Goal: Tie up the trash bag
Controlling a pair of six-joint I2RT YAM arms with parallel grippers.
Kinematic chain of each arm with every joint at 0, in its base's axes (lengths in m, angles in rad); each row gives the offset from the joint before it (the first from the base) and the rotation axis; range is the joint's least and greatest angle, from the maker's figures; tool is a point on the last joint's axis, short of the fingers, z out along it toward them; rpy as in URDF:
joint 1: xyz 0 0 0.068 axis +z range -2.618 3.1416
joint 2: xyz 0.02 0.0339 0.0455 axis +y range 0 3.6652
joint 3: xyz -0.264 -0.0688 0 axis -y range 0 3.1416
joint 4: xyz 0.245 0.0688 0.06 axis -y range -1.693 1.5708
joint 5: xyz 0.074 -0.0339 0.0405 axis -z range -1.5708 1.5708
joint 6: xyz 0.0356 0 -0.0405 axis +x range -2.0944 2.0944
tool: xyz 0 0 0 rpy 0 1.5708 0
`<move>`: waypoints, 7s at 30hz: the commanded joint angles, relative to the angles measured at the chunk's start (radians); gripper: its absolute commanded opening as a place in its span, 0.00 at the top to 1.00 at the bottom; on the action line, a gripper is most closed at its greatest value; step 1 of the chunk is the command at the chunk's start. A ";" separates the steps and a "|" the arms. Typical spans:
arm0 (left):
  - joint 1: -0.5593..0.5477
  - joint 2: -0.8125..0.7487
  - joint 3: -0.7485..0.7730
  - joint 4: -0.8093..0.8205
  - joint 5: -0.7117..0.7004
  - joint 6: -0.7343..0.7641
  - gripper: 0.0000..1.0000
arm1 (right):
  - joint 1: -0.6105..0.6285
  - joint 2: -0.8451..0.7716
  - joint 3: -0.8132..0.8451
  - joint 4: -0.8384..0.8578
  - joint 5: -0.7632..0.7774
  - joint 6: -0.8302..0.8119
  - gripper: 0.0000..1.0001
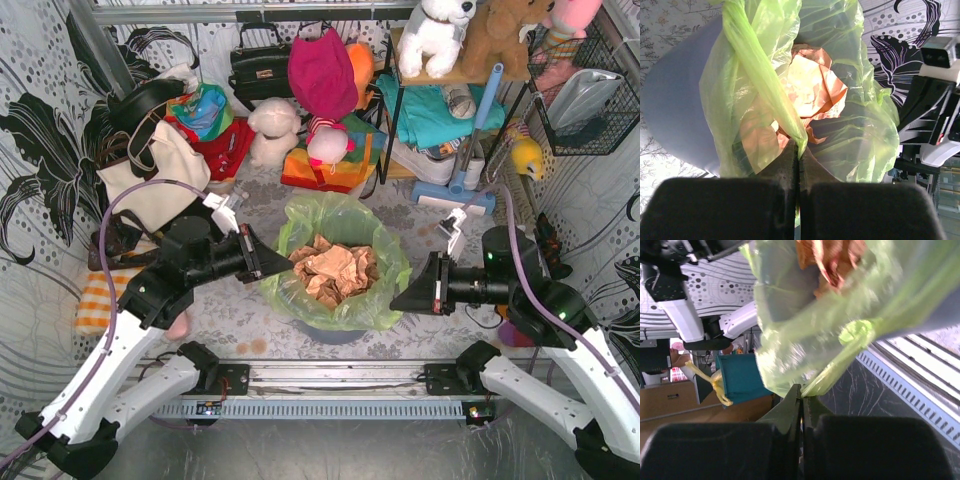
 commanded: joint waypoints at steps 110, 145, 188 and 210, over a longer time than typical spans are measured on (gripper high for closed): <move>0.031 0.391 0.439 -0.036 -0.430 0.272 0.97 | 0.004 0.215 -0.059 0.610 0.619 -0.076 1.00; 0.031 -0.041 0.219 0.399 0.314 0.052 0.83 | 0.003 0.106 -0.029 0.848 -0.010 -0.068 0.70; 0.032 0.302 0.783 0.296 0.217 0.200 0.53 | 0.003 0.285 0.409 0.969 0.165 -0.119 0.82; 0.033 0.145 0.664 0.283 -0.156 0.255 0.58 | 0.003 0.022 0.162 0.948 0.562 -0.211 0.84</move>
